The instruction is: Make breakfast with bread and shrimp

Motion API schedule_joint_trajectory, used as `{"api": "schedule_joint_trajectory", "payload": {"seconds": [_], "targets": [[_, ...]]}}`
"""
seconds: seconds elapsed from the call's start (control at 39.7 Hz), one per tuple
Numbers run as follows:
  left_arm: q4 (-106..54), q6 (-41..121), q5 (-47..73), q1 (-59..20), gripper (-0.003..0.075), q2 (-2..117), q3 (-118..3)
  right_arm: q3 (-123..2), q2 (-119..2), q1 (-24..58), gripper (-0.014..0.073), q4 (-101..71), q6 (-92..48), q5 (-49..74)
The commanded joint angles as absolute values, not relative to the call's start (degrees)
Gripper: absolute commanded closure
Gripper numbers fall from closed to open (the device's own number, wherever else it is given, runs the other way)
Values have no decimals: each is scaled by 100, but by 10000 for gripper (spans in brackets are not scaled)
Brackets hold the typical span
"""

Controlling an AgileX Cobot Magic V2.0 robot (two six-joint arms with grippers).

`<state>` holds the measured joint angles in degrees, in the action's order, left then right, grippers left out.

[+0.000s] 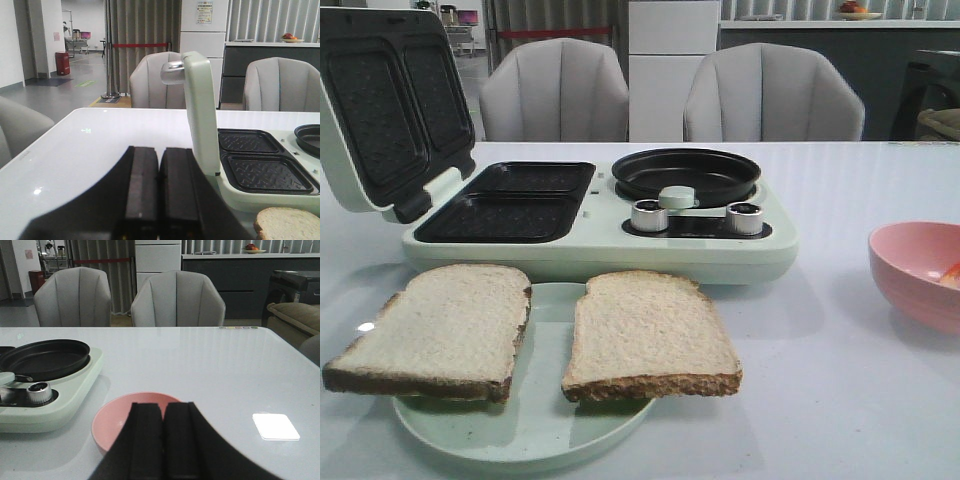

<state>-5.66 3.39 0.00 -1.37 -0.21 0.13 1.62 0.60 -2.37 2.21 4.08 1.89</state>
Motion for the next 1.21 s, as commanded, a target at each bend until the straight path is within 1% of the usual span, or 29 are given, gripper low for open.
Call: {"api": "schedule_joint_trajectory", "payload": {"seconds": [0.0,0.88,1.18], "targets": [[-612,338,-501,-122,620,-136,54,60,188,-270,551,281,390,-303],[-612,338,-501,-122,621,-136,54,60,188,-270,551,281,390,-340],[-612,338,-1037,-122,620,-136,-110,-92,184,-270,551,254,390,-410]]}}
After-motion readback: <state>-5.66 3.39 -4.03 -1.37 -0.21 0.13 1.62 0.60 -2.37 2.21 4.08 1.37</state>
